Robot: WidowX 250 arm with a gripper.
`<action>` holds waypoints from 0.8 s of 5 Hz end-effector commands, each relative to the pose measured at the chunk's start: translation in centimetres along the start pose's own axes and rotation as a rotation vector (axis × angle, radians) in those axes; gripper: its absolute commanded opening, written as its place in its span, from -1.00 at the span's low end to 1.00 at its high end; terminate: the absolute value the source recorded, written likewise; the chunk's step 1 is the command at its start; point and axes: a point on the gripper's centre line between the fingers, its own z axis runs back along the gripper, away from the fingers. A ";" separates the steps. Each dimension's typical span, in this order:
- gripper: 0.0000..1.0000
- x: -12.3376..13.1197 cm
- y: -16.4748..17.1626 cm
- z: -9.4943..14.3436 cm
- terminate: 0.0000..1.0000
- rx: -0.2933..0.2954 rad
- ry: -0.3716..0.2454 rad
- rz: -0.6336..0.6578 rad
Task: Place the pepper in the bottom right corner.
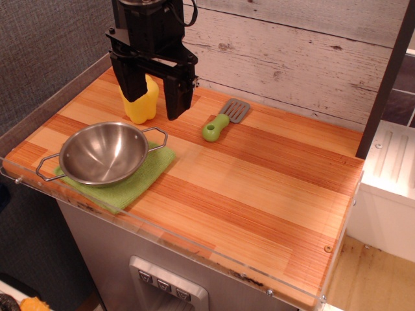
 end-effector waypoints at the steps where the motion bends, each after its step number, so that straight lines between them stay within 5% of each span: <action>1: 1.00 0.0 0.0 0.0 -1.00 0.000 0.000 0.000; 4: 1.00 3.5 5.9 1.4 -1.00 0.084 -0.023 0.087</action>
